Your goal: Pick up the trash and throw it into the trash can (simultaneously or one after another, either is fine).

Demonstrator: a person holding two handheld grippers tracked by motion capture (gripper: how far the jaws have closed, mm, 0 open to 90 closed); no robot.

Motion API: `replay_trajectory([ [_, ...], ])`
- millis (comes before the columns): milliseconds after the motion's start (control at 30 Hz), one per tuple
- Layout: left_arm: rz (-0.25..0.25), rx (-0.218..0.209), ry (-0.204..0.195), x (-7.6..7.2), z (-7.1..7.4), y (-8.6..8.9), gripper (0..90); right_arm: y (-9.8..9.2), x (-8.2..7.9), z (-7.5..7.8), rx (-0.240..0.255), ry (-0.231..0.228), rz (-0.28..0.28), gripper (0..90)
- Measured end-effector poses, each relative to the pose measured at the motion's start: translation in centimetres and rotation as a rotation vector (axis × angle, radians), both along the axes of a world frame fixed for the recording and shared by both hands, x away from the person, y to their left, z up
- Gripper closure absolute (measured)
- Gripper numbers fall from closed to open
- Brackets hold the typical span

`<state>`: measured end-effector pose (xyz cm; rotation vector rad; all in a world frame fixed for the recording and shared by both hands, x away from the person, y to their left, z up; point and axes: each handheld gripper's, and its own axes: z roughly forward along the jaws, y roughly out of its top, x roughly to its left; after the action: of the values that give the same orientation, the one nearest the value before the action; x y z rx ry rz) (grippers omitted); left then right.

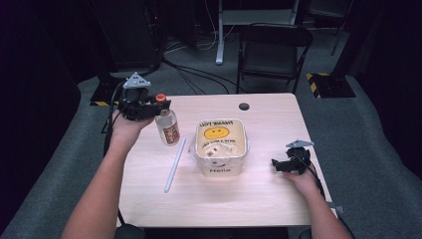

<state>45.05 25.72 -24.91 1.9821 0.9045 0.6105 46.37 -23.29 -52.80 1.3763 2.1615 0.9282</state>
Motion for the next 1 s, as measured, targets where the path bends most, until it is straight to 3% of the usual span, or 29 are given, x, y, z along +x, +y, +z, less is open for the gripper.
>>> replay_trajectory([
  [1000,-0.057,-0.009,-0.022,0.7,2.7,-2.9,62.6,0.0,0.0,0.0,0.0,0.0,0.001,2.5],
])
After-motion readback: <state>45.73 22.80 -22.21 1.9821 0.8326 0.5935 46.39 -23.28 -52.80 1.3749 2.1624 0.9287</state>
